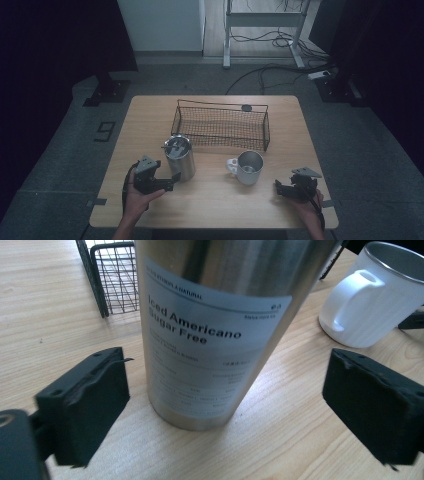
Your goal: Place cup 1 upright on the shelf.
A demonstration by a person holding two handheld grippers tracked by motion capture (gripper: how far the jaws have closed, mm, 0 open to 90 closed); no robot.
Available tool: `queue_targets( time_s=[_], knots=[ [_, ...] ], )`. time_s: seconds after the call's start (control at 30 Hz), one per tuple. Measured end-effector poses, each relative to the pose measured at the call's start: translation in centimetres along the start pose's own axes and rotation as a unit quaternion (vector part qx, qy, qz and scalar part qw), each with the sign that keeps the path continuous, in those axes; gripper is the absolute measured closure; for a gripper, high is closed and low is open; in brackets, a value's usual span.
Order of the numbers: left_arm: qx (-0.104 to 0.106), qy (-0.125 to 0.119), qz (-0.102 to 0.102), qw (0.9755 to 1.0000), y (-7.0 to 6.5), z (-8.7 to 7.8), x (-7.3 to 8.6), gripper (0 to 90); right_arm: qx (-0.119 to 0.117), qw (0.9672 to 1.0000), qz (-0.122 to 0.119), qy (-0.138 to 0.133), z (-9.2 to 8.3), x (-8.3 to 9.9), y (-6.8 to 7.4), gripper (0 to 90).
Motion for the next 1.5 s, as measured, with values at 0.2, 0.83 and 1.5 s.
queue_targets(
  time_s=[0.2,0.83,1.5],
  knots=[
    [-0.001,-0.002,0.0,1.0,0.0,0.4,-0.4,2.4,0.0,1.0,0.0,0.0,0.0,0.0,0.0,5.1],
    [-0.003,-0.01,0.014,0.9998,-0.5,2.2,-2.1,1.3,0.0,1.0,0.0,0.0,0.0,0.0,0.0,5.1],
    [-0.017,-0.035,0.016,0.9991,-0.6,4.5,-2.8,0.5,0.001,1.0,0.0,0.0,0.0,0.0,0.0,5.1]
  ],
)
Point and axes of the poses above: each handheld gripper's, and its own axes: z roughly forward along the jaws, x roughly out of its underside, y roughly to its left, the point moved 2 cm from there along z, roughly forward along the jaws, and after that the axes turned 9 degrees about -z, right-handed, at the moved point
